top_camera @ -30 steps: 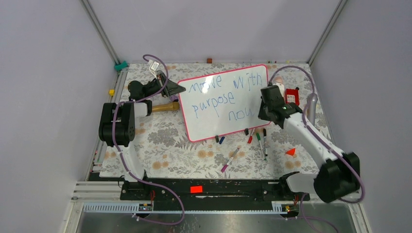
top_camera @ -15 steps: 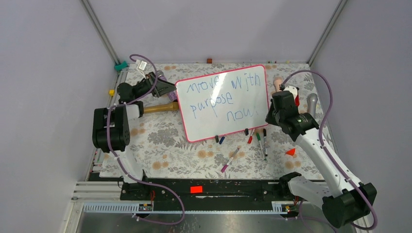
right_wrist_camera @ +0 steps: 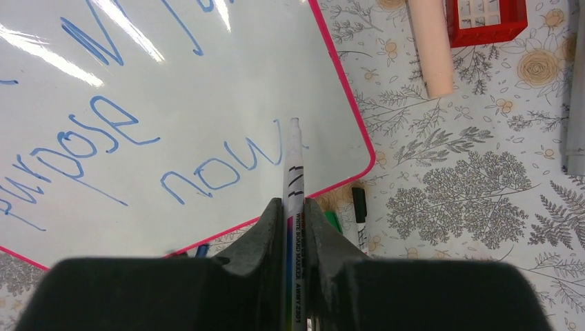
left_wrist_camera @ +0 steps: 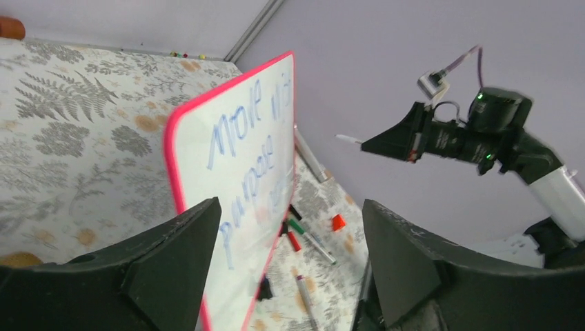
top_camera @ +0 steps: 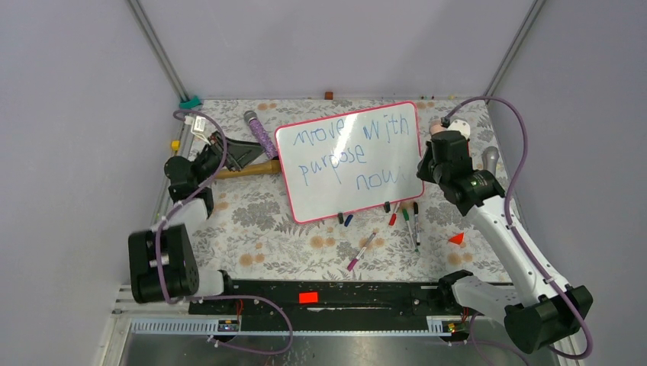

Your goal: Write a sentence on the whiteboard

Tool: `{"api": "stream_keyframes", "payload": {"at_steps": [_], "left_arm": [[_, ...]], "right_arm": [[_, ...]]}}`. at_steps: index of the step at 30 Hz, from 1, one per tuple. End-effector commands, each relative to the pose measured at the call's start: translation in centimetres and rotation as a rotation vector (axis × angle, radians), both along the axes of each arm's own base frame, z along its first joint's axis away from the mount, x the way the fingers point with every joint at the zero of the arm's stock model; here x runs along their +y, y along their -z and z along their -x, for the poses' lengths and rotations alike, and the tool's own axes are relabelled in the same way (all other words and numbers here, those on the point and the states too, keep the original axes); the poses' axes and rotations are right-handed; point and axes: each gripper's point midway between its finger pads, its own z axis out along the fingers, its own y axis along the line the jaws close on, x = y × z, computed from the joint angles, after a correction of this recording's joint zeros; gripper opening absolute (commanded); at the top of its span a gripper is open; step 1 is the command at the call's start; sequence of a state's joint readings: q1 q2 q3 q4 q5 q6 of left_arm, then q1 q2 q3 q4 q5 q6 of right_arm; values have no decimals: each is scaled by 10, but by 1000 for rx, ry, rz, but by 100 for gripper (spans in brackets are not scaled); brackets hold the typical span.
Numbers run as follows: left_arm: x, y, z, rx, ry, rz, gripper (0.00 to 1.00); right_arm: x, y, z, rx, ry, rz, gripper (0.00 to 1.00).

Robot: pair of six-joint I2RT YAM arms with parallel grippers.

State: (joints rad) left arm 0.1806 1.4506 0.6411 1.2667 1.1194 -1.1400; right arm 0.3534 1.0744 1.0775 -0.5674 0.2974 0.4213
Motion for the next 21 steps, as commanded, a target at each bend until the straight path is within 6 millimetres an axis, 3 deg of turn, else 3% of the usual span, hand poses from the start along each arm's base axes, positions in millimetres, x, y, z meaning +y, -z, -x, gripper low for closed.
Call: {"api": "stream_keyframes", "payload": {"at_steps": [1, 2, 4, 5, 6, 7, 8, 9, 12, 13, 14, 16, 18, 21], "left_arm": [[9, 12, 17, 103, -181, -32, 79], [11, 28, 26, 158, -212, -87, 79], [15, 42, 38, 201, -239, -202, 80], [19, 71, 55, 398, -236, -286, 85], [26, 81, 67, 459, -236, -401, 91], [31, 81, 77, 480, -225, -498, 95], [32, 80, 84, 488, -211, -543, 88], [30, 77, 88, 479, -204, -544, 73], [20, 68, 96, 501, -194, -479, 68], [17, 83, 99, 571, -184, -432, 86], [15, 97, 101, 644, -186, -384, 97], [17, 123, 114, 767, -169, -343, 99], [30, 136, 129, 860, -230, -385, 90], [19, 144, 149, 928, -176, -383, 70]], "right_arm": [[1, -29, -17, -103, 8, -20, 0], [3, -28, -18, -107, 2, -25, 0], [9, -26, -25, -109, -19, -33, 0], [12, -25, -29, -108, -28, -36, 0], [15, -25, -34, -99, -37, -38, 0], [18, -24, -37, -87, -47, -41, 0], [21, -25, -40, -80, -52, -47, 0], [24, -26, -43, -76, -54, -55, 0], [26, -37, -46, -99, -44, -83, 0], [26, -41, -45, -109, -40, -91, 0], [25, -45, -43, -119, -38, -95, 0], [21, -51, -36, -137, -34, -91, 0], [14, -57, -25, -151, -32, -73, 0], [1, -63, -5, -175, -26, -43, 0]]}}
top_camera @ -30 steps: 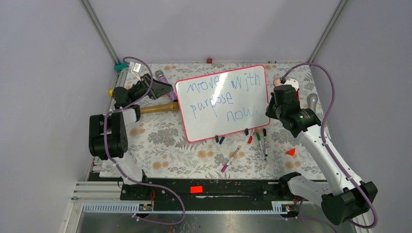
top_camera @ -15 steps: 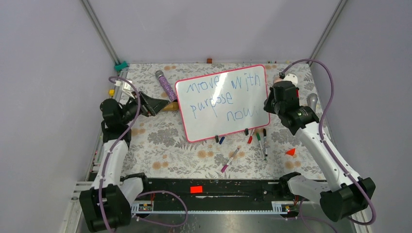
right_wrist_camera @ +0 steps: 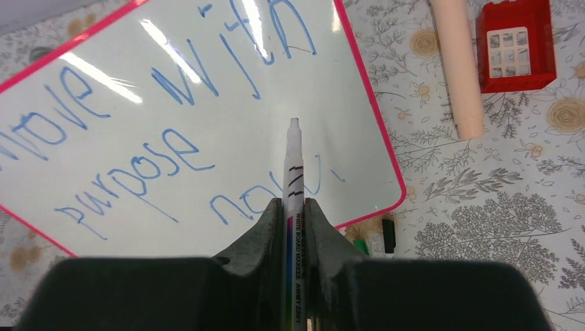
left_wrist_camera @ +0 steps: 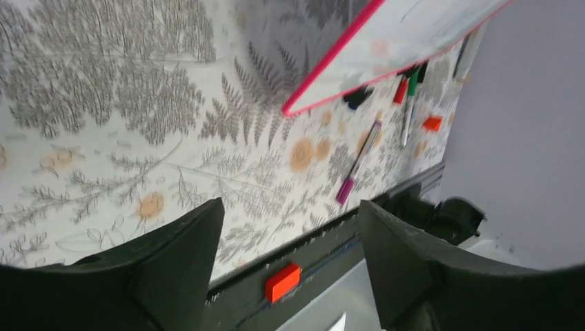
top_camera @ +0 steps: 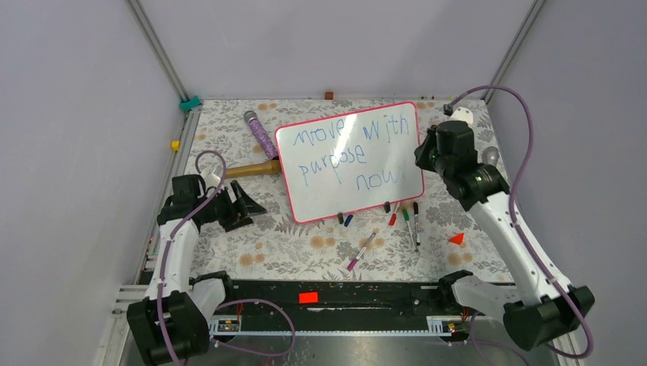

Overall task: Write a sentence on the whiteboard
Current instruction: Write a sentence on the whiteboard, then close the whiteboard marker at the center of the board.

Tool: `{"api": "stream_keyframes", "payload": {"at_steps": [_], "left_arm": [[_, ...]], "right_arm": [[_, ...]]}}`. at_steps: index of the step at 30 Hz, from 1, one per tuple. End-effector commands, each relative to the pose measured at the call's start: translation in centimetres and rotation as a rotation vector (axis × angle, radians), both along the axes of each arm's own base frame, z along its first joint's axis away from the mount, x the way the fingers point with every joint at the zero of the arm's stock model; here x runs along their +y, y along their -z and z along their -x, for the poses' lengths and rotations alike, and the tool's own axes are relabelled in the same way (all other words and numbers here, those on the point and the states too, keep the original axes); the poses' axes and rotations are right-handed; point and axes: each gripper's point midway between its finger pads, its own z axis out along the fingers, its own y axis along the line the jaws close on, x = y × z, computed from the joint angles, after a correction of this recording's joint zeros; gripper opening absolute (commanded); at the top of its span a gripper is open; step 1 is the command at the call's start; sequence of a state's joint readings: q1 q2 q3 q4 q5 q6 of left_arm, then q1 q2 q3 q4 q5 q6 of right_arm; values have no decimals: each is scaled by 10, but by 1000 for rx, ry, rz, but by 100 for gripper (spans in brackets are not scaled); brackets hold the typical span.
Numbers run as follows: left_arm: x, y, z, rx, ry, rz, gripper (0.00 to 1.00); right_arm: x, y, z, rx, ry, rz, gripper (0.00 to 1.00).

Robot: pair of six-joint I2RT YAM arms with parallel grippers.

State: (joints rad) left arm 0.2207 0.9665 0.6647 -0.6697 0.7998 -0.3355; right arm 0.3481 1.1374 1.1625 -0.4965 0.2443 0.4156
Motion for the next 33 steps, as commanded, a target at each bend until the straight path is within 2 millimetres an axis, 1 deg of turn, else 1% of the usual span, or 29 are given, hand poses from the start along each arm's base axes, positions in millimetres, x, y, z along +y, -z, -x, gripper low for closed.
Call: {"api": "stream_keyframes", "payload": {"at_steps": [1, 2, 3, 4, 6, 8, 10, 11, 13, 17, 19, 21, 23, 25, 28, 30, 33], "left_arm": [[-10, 7, 30, 112, 17, 9, 71], [-12, 4, 31, 103, 31, 8, 95], [-15, 2, 31, 97, 44, 14, 98], [-19, -3, 30, 85, 62, 39, 99], [-23, -20, 21, 7, 102, 51, 99], [-21, -26, 14, -29, 101, 20, 99], [-26, -30, 11, -37, 103, 59, 99], [-33, -33, 11, -46, 126, 96, 99], [-45, -42, 13, -63, 171, 107, 99], [-68, -64, 16, -173, 228, 3, 99], [-85, -69, 17, -222, 251, -47, 99], [-99, -65, 18, -224, 288, -89, 99], [-110, -52, 21, -192, 347, -157, 99], [-122, -45, 25, -187, 410, -224, 97], [-139, -37, 29, -210, 462, -297, 96], [-156, -26, 34, -199, 515, -307, 97], [-179, -15, 40, -220, 569, -380, 94]], "right_arm": [[-19, -33, 27, -104, 15, 16, 0], [-21, -30, 34, -109, 13, 14, 0], [-22, -28, 40, -111, 8, 10, 0], [-23, -25, 47, -107, 5, 3, 0], [-23, -22, 59, -107, -6, -27, 0], [-24, -18, 70, -119, 0, -60, 0], [-24, -14, 81, -125, 3, -100, 0], [-23, -14, 85, -127, -3, -119, 0], [-21, -12, 95, -129, -10, -155, 0], [-22, -5, 102, -106, 1, -171, 0], [-20, 0, 102, -81, 5, -179, 0], [-15, 12, 102, -19, -6, -184, 0], [-14, 19, 110, 63, -4, -182, 0], [-14, 23, 118, 109, -4, -180, 0], [-19, 20, 121, 88, 9, -170, 0], [-24, 18, 122, 76, 29, -167, 0], [-22, 14, 121, 78, 41, -187, 0]]}}
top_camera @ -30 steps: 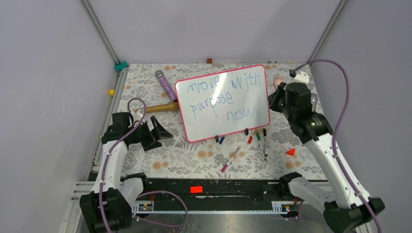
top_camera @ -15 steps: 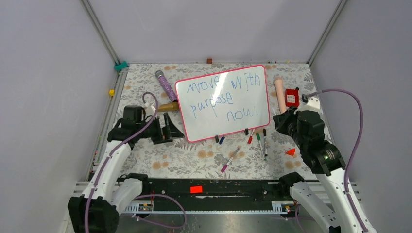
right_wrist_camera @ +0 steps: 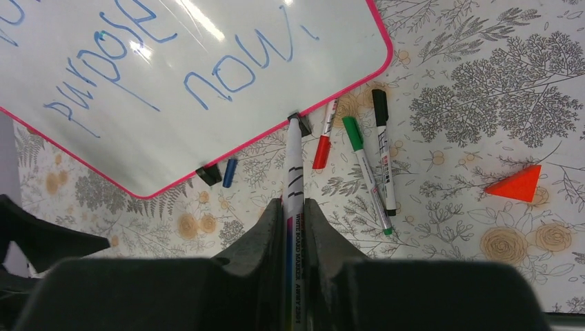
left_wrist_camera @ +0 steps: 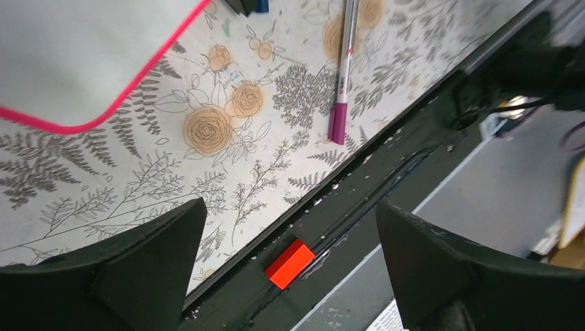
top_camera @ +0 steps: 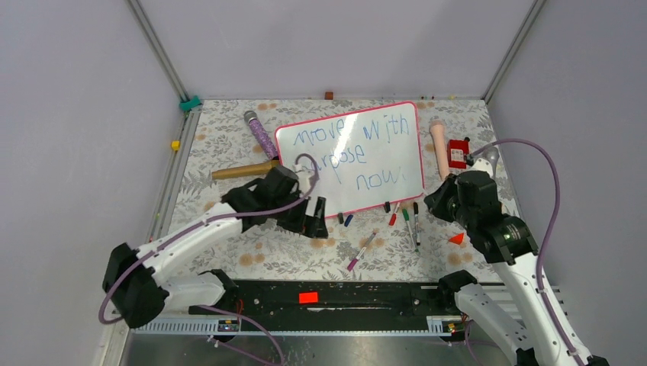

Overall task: Write a sentence on the whiteboard
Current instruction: Close the whiteboard marker at the center of the board.

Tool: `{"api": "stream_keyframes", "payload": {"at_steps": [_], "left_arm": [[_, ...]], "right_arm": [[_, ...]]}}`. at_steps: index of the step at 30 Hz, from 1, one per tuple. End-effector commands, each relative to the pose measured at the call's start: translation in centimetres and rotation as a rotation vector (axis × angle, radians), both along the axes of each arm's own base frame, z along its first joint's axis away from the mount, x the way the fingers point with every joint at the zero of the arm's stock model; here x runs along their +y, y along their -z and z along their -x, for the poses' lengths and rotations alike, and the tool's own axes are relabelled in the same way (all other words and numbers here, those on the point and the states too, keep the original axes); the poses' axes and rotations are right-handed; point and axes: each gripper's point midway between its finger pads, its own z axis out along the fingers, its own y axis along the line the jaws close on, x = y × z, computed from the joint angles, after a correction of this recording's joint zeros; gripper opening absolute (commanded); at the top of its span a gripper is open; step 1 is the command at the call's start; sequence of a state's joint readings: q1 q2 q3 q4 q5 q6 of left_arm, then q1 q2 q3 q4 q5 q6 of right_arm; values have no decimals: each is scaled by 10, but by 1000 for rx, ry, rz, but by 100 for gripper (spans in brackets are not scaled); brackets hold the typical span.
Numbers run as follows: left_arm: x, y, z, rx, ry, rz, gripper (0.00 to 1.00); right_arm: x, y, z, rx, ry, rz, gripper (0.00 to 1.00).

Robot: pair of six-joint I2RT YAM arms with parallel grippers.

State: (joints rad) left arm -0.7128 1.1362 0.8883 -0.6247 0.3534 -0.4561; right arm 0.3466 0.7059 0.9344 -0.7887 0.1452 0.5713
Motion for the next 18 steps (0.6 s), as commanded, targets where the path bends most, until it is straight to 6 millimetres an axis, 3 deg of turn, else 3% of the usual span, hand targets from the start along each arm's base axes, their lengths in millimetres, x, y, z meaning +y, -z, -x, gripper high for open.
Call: {"api": "stream_keyframes", "payload": {"at_steps": [1, 6, 9, 10, 12, 15, 18], "left_arm": [[-32, -2, -17, -163, 24, -92, 94], [-66, 4, -32, -243, 112, -141, 90], [-86, 18, -40, -253, 164, -183, 89], [-92, 22, -42, -272, 165, -201, 85], [-100, 29, -48, -333, 141, -273, 46], [-119, 35, -53, -371, 147, -330, 36], [-135, 47, -53, -351, 159, -333, 37]], "right_arm": [[-1, -22, -1, -37, 32, -40, 0], [-2, -27, -10, -41, 3, 18, 0], [1, -31, -11, -27, -38, 43, 0], [1, -30, -11, -24, -40, 52, 0], [-2, -24, -11, -21, -32, 64, 0], [0, -19, -8, -12, -42, 55, 0], [1, -20, -7, -13, -56, 54, 0]]}}
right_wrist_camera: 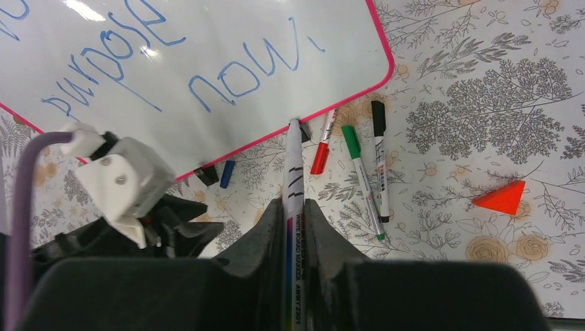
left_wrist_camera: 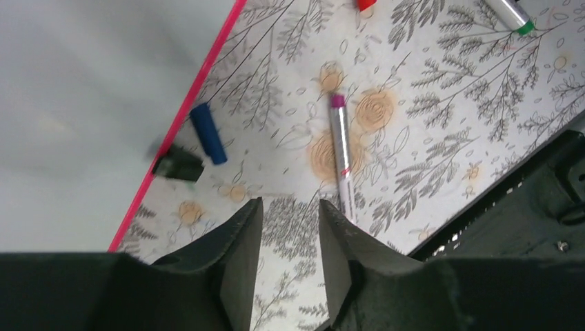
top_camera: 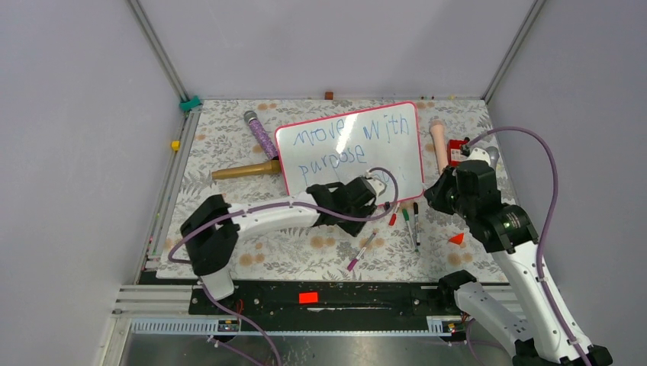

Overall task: Write a sentence on the whiteboard
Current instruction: Close the whiteboard marker at the center of the board.

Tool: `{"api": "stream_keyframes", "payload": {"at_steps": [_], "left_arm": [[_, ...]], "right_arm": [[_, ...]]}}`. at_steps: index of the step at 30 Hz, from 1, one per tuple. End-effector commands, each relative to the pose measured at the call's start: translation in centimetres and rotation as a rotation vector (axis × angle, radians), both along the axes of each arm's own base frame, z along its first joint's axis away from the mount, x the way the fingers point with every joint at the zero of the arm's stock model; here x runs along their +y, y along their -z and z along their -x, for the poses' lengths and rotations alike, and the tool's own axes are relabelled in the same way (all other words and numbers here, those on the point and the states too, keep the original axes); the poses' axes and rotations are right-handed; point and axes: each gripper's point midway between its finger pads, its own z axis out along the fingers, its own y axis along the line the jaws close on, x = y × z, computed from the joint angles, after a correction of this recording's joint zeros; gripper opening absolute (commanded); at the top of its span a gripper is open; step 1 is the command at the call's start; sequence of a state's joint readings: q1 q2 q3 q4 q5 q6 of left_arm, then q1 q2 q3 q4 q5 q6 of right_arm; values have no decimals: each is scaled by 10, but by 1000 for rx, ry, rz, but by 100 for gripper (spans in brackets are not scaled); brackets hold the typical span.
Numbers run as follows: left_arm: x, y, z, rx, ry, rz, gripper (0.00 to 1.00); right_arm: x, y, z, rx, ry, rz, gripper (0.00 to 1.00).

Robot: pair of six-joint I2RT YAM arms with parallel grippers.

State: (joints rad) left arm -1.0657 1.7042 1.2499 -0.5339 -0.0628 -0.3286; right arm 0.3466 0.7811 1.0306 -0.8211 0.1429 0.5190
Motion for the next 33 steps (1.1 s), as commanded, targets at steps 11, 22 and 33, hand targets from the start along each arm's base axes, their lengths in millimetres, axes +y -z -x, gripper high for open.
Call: {"api": "stream_keyframes", "payload": {"at_steps": [11, 22, 33], "left_arm": [[-26, 20, -32, -103, -54, -73, 58], [-27, 36, -49, -95, -107, -118, 60], [-14, 52, -75, -64, -173, -137, 59]], "right_arm": [[-7, -11, 8, -28, -30, 48, 0], [-14, -12, 13, -31, -25, 78, 0], [-18, -19, 7, -38, -30, 127, 0]]}}
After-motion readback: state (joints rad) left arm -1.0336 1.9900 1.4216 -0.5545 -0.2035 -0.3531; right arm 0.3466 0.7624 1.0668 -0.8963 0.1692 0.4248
